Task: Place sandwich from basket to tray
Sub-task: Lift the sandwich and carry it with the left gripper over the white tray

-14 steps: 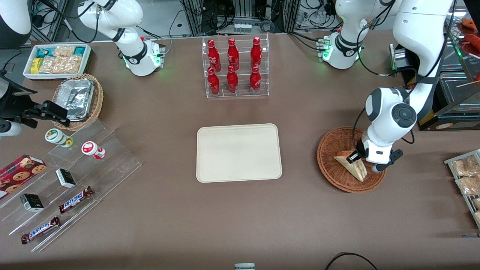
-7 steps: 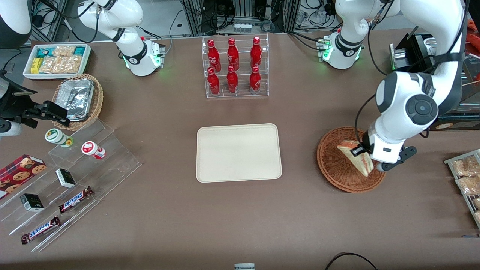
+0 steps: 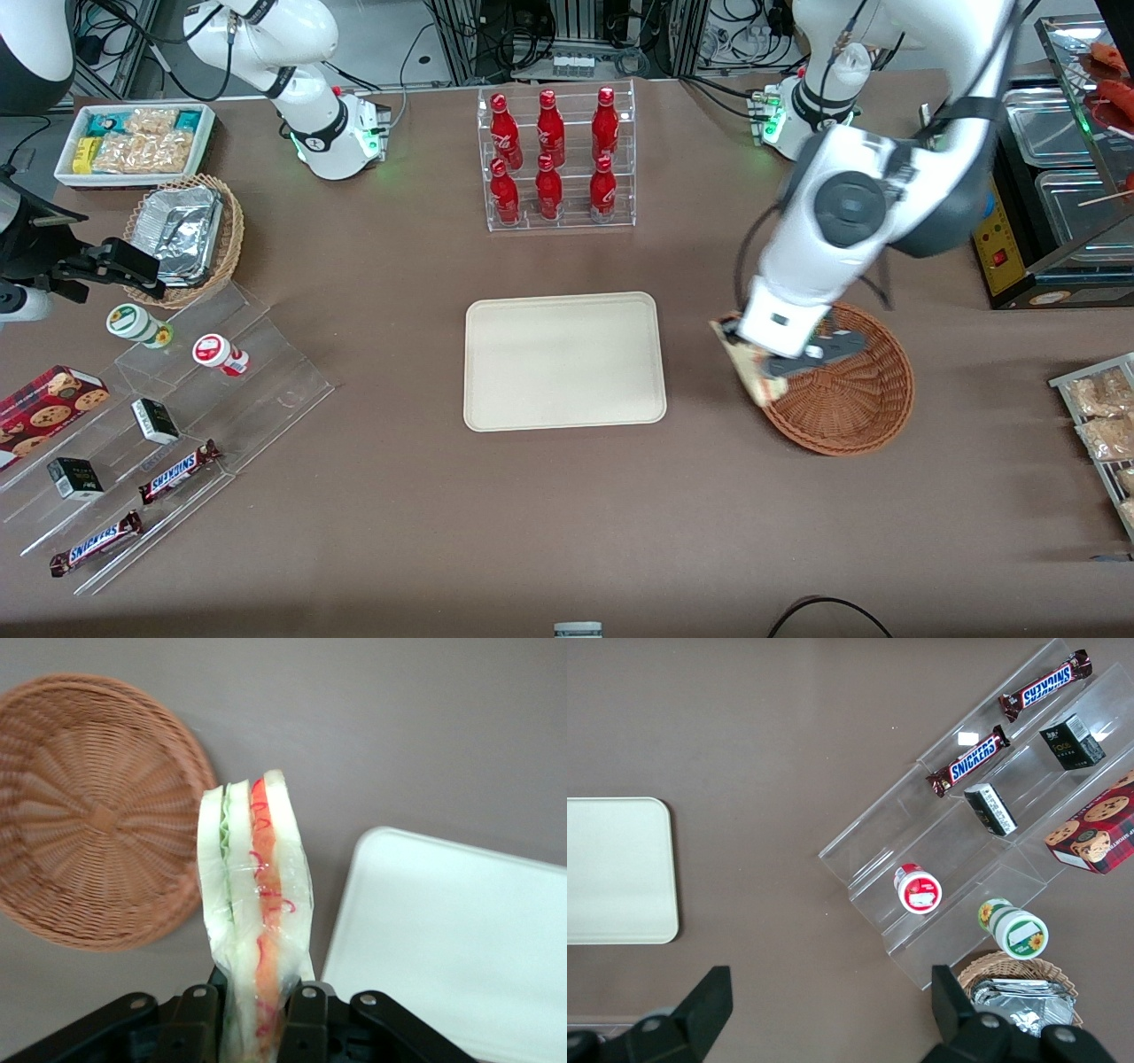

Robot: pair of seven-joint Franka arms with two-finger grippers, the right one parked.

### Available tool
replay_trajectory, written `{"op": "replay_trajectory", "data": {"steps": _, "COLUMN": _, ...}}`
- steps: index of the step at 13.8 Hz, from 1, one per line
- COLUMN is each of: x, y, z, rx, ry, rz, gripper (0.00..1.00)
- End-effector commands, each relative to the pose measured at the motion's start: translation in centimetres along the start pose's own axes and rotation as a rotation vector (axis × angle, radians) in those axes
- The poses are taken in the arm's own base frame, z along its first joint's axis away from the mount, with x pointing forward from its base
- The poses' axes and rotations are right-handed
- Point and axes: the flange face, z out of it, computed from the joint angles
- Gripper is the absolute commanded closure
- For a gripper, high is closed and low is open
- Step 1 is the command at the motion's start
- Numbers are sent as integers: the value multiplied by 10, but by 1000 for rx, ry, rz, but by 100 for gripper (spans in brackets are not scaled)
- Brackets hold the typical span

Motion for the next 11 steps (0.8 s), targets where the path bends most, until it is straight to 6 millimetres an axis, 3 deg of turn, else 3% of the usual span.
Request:
{"op": "replay_trajectory", "data": {"steps": 1, "x": -18, "y": 53, "z": 8, "rx": 9, "ry": -10, "rz": 65, "gripper": 98}}
{"op": "replay_trajectory", "data": {"steps": 5, "x": -46, "y": 118, "z": 46, "rx": 12, "ry": -35, "rz": 155, "gripper": 98}}
{"op": "replay_trajectory", "data": {"steps": 11, "x": -90, "y": 184, "z": 118, "rx": -21, "ry": -20, "rz": 245, "gripper": 98}}
